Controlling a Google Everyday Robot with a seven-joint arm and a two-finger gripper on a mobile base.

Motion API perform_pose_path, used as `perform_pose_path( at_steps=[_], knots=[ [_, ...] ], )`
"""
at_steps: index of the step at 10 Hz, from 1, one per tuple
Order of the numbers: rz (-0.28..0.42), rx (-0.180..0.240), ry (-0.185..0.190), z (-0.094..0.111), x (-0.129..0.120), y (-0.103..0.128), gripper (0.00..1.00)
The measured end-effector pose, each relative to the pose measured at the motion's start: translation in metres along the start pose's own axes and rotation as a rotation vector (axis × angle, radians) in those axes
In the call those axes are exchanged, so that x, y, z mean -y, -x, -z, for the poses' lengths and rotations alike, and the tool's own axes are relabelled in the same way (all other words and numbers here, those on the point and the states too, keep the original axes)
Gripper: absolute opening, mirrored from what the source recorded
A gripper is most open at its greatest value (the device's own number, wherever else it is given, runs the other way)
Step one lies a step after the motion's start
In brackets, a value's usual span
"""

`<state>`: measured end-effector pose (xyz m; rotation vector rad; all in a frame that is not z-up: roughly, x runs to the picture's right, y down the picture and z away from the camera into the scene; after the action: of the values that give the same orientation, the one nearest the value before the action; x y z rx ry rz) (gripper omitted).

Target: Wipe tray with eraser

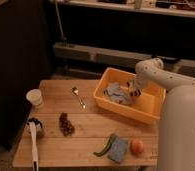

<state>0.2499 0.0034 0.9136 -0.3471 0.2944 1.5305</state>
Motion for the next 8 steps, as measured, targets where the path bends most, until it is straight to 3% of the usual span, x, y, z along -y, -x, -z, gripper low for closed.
perform_pose_path(
  at_steps=[4, 8],
  knots=[
    [0.080, 0.004, 0.162, 0.013, -0.040, -0.024, 0.00],
    [0.166, -0.051, 0.295, 0.031, -0.069, -0.075, 0.00]
  ],
)
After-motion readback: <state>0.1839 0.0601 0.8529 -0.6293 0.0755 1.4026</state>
